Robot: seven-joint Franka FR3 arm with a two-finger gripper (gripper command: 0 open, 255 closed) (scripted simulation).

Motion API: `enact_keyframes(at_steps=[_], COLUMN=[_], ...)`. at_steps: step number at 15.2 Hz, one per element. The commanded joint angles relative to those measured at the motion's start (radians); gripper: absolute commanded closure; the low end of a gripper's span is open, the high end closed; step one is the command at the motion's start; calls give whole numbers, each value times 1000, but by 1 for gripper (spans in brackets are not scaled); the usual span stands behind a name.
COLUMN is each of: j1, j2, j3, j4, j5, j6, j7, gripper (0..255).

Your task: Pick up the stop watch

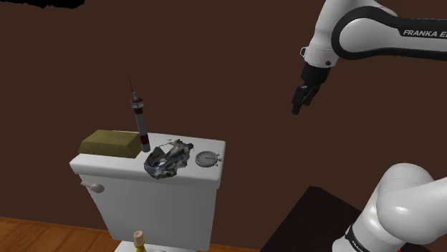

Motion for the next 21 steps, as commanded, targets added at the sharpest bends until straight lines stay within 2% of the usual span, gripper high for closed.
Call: enact_keyframes(at_steps=[1, 11, 21], j1=[0, 87, 160], j2=[0, 220, 492], j3=[0, 127, 246], j4=[0, 33, 159], j5=[0, 94, 143], j6=[0, 135, 243], j7=[0, 108, 208], gripper=[0, 0, 0])
